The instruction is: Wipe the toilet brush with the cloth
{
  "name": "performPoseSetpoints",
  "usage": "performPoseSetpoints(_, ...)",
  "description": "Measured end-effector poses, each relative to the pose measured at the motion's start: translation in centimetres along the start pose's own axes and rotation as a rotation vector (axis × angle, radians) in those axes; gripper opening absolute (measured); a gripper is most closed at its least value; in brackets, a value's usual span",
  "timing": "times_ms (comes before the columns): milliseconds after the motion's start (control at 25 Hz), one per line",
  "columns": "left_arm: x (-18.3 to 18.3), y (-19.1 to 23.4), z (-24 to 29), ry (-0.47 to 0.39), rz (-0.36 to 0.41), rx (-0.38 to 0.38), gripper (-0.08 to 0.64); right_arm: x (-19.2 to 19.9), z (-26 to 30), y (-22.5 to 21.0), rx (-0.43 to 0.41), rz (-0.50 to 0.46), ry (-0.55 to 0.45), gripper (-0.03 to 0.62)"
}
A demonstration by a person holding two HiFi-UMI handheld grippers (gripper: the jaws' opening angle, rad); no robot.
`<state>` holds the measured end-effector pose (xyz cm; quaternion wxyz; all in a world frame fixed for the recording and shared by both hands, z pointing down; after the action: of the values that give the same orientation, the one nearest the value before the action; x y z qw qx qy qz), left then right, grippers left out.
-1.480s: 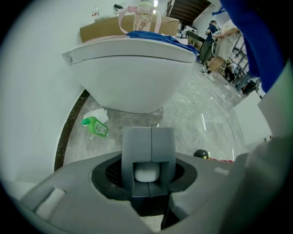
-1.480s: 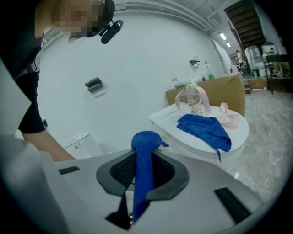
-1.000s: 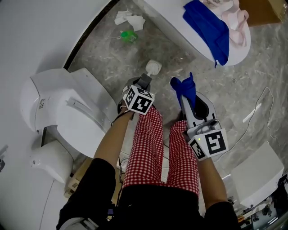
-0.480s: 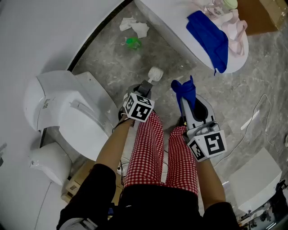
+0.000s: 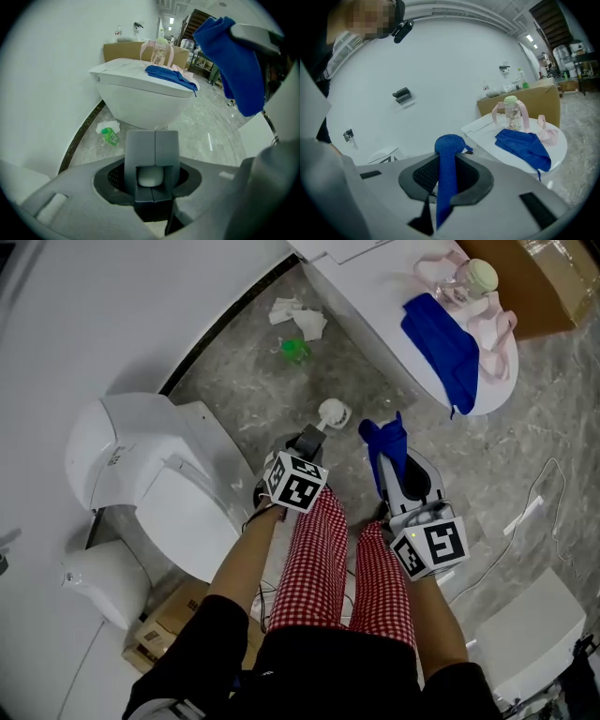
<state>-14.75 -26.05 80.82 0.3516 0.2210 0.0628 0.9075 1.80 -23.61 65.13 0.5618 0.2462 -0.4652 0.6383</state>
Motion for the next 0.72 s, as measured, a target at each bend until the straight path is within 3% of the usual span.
performPoseSetpoints(720, -1.2, -2.0, -5.8, -0.046, -0.015, -0.027, 0.169, -2.9, -1.6, 2.5, -0.044, 0.027, -0.029, 0.064)
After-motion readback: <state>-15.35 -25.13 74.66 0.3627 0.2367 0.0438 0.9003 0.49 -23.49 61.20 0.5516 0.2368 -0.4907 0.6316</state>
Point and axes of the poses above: the fingertips, and each gripper's own axes: z forward along the fingers, y to its left, x out of its underside, the point moved 4 cm from there along -z, backward along the fingers, and after that the axes turned 14 degrees about x, right-handed, at the moved point
